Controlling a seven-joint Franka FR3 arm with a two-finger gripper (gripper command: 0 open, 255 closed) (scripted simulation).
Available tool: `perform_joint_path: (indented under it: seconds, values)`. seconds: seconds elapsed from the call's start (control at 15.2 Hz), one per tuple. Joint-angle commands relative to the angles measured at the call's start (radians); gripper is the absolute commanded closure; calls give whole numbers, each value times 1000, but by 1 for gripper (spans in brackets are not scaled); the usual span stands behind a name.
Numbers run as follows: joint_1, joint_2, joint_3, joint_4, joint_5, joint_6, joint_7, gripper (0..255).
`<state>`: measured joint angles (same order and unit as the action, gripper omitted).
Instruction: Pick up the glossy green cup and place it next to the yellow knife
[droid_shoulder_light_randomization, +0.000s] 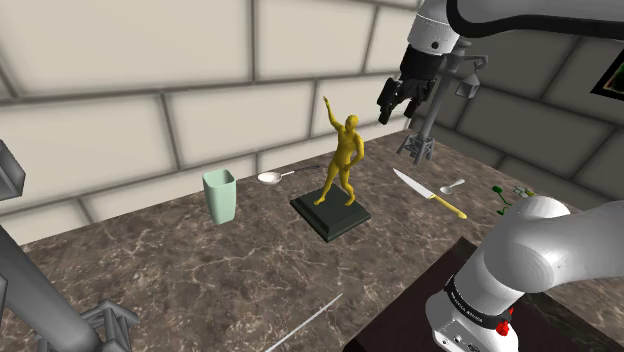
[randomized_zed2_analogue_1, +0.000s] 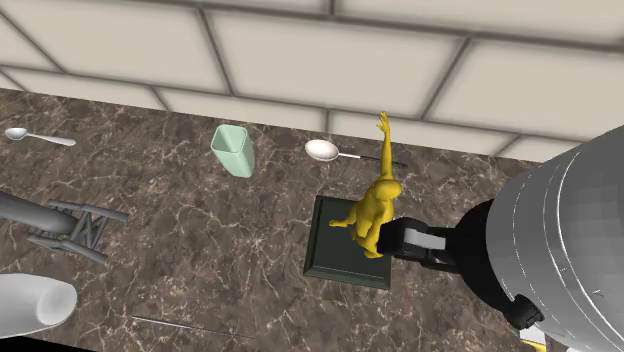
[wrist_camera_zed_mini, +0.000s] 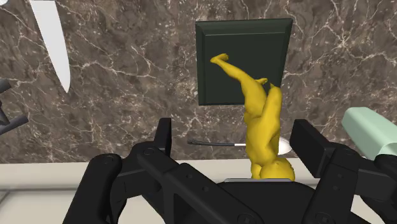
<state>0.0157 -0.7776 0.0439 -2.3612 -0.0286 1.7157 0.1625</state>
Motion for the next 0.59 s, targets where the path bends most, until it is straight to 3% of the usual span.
perform_joint_path:
  seconds: [0.0, 0.53]
  values:
    - [0, 0, 0, 0, 0, 0, 0, 0]
    - [39, 208, 125, 50, 58, 142, 134, 0]
